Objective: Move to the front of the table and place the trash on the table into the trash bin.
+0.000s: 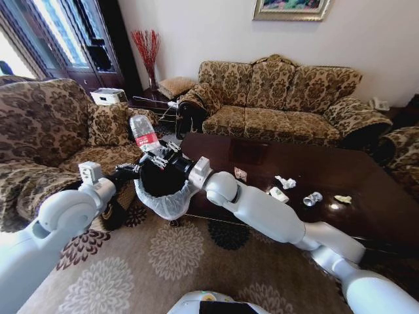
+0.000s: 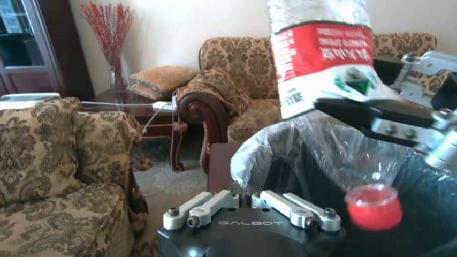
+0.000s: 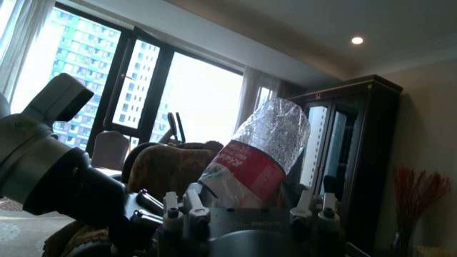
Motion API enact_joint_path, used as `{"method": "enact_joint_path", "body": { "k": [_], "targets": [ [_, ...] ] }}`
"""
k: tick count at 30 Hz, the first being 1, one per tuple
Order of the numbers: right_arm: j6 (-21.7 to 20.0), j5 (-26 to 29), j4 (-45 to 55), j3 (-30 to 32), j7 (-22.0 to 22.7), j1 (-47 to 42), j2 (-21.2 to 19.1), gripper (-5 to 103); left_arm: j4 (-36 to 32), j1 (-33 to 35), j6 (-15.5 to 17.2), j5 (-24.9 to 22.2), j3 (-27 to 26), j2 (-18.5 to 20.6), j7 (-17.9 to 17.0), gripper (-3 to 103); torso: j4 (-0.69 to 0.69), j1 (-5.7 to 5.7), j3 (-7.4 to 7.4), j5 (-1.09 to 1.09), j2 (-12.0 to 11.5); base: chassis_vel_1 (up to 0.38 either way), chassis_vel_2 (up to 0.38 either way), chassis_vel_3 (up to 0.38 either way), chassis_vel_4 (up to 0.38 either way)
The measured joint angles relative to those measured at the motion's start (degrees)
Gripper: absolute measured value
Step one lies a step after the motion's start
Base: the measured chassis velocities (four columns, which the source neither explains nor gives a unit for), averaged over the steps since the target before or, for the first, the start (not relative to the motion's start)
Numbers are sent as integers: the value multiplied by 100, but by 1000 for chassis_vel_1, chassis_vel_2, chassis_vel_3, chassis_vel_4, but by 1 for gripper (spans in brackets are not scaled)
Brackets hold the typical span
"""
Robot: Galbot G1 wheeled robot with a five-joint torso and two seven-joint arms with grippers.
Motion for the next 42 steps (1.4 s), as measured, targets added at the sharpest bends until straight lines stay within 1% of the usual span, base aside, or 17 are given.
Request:
{"method": "enact_joint_path", "body": {
  "k": [1, 2, 3, 4, 5, 9, 19, 26, 28, 29, 30, 33, 34, 36, 38, 41, 42],
  "targets": [
    [0, 0, 0, 0, 0, 0, 0, 68, 0, 0, 0, 0, 0, 0, 0, 2, 0, 0, 0, 0, 0, 0, 0, 0, 0],
    [9, -1, 11, 12, -11, 1, -31, 73, -2, 5, -4, 4, -10, -3, -2, 2, 0, 0, 0, 0, 0, 0, 0, 0, 0],
    [13, -2, 18, 22, -25, 1, -55, 73, -9, 12, -7, 6, -17, -8, -7, 2, 0, 0, 0, 0, 0, 0, 0, 0, 0],
    [17, -2, 27, 34, -45, 1, -89, 78, -20, 16, -10, 9, -23, -14, -12, 2, 0, 0, 0, 0, 0, 0, 0, 0, 0],
    [17, -2, 27, 34, -45, 1, -89, 78, -20, 16, -10, 9, -23, -14, -12, 2, 0, 0, 0, 0, 0, 0, 0, 0, 0],
    [23, -4, 66, 36, -69, -25, -160, 98, -63, 22, -19, 17, -38, -29, -30, 2, 0, 0, 0, 0, 0, 0, 0, 0, 0],
    [23, -23, -8, 55, -68, -29, -127, 100, -139, 40, -37, 27, -41, -42, -48, 2, 0, 0, 0, 0, 0, 0, 0, 0, 0],
    [9, 15, 11, 268, 161, -35, -80, 100, -82, 20, -52, 61, -41, -107, -78, 2, 0, 0, 0, 0, 0, 0, 0, 0, 0],
    [-124, 244, 126, 665, 502, -124, -144, 100, 7, 31, -114, 330, -42, -287, -99, 2, 1, 0, 0, 0, 0, 0, 0, 0, 0],
    [-210, 331, 169, 885, 613, -190, -227, 100, 44, 47, -150, 465, -52, -364, -105, 2, 1, 0, 0, 0, 0, 0, 0, 0, 0],
    [-210, 331, 169, 885, 613, -190, -227, 100, 44, 47, -150, 465, -52, -364, -105, 2, 1, 0, 0, 0, 0, 0, 0, 0, 0],
    [-452, 580, 269, 1451, 1037, -580, -524, 100, 91, 116, -212, 771, -154, -605, -156, 2, 0, 0, 0, 0, 0, 0, 0, 0, 0],
    [-452, 580, 269, 1451, 1037, -580, -524, 100, 91, 116, -212, 771, -154, -605, -156, 2, 0, 0, 0, 0, 0, 0, 0, 0, 0],
    [-598, 727, 272, 1891, 1219, -1048, -721, 100, 90, 135, -233, 854, -229, -768, -256, 2, 0, 0, -1, 2, 0, 0, 0, 0, 0],
    [-633, 739, 240, 2048, 1231, -1216, -771, 100, 89, 135, -237, 885, -247, -817, -284, 2, 0, 0, -1, 2, 0, 0, 0, 0, 0],
    [-673, 677, -194, 2696, 1237, -1911, -919, 100, 82, 154, -313, 1151, -281, -1057, -340, 2, -2, -1, -1, 4, 0, 0, 0, 0, 0],
    [-673, 677, -194, 2696, 1237, -1911, -919, 100, 82, 154, -313, 1151, -281, -1057, -340, 2, -2, -1, -1, 4, 0, 0, 0, 0, 0]
  ]
}}
